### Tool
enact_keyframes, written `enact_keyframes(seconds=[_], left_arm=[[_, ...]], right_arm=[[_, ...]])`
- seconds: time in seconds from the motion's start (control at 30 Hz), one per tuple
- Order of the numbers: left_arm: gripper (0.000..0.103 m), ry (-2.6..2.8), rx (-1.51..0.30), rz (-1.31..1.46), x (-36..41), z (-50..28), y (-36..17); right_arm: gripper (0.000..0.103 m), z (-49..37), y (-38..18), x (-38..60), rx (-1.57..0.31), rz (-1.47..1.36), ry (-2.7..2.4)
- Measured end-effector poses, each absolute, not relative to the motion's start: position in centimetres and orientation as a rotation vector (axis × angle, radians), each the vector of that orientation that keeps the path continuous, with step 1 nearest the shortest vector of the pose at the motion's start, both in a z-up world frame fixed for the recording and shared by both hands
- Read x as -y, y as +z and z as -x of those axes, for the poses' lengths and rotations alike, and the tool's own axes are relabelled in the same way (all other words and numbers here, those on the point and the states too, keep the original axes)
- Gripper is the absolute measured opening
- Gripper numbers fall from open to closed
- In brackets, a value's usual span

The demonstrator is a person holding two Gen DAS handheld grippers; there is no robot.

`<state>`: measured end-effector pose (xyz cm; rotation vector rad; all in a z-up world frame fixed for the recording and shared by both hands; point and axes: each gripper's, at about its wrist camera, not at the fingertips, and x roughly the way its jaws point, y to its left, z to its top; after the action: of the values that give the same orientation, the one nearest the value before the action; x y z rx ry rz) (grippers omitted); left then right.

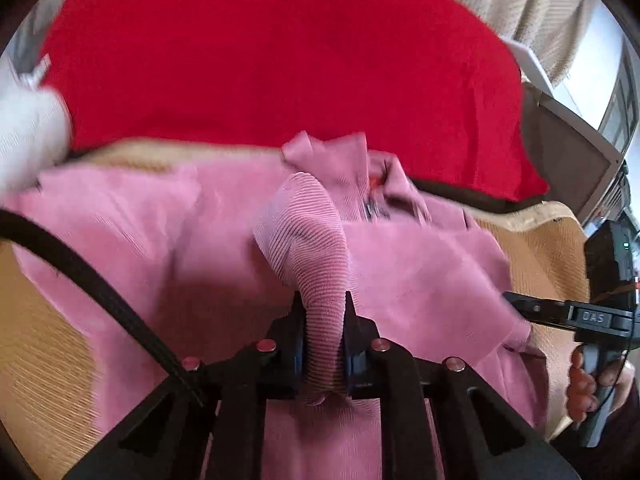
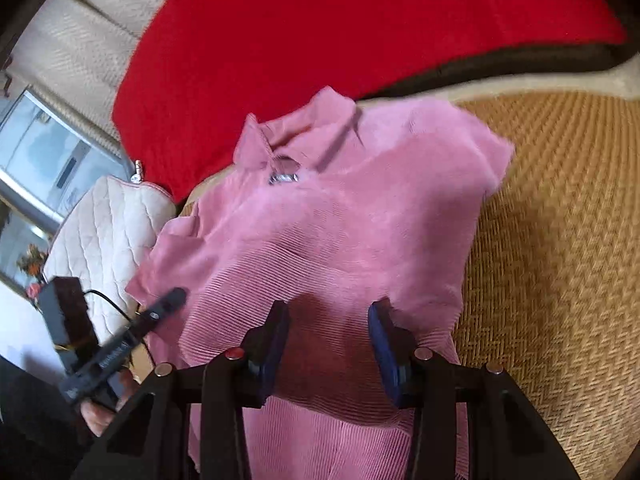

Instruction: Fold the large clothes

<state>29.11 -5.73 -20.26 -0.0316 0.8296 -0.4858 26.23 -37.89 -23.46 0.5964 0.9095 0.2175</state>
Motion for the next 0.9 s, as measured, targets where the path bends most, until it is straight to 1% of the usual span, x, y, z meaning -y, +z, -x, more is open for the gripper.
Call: enact_keyframes(seconds=[0.07,0.17,0.23,0.27,0.3,0.33,0.37,0.43,0.47,0.6,0.73,0.9], left_arm=[[0.018,-0.457,-0.769,-0.031,5.3,-28.8,-19.0],[0.039,-0.419,-0.761,-0.051,3.9,-28.9,-18.3],[0.071,-0.385,-0.72,-0.02,1.7,-28.8,-17.1],[0.077,-0.356,-0.7,0.0,0.4,-28.7,-16.6],[0.079,-0.31,-0.672,0.034,-1.5,-28.7,-16.1],[0.079,-0.265,-0.66,0.075,-3.5,-28.9,-15.8],[0.079,-0.223,-0.666,0.111,-5.0,-29.1,-15.8],[0.08,-0.116,-0.7,0.22,-8.9,-29.9,-16.4],[0.08,-0.045,-0.724,0.307,-11.6,-30.2,-17.1],[0.08,0.091,-0.804,0.609,-18.7,-30.5,-20.3],[0.081,0.068,-0.832,0.768,-21.1,-31.4,-22.3],[0.082,-0.055,-0.895,0.909,-20.2,-34.6,-24.1]], right_arm=[[0.045,-26.2,-22.9,37.4,-0.859,-0.589,0.231],[0.045,-26.5,-22.8,36.9,-0.834,-0.563,0.222],[0.046,-27.0,-23.3,36.4,-0.869,-0.557,0.217],[0.046,-27.3,-23.7,36.1,-0.896,-0.568,0.223],[0.049,-27.4,-24.0,36.2,-0.913,-0.578,0.23],[0.051,-27.5,-24.2,36.0,-0.924,-0.585,0.235],[0.054,-27.6,-24.2,35.7,-0.922,-0.58,0.235],[0.056,-27.6,-23.9,35.4,-0.909,-0.565,0.236],[0.058,-27.7,-23.8,35.1,-0.903,-0.555,0.239],[0.059,-27.9,-24.3,34.8,-0.928,-0.546,0.238],[0.06,-28.2,-24.5,34.5,-0.926,-0.53,0.239],[0.061,-28.5,-24.6,34.2,-0.923,-0.513,0.243]])
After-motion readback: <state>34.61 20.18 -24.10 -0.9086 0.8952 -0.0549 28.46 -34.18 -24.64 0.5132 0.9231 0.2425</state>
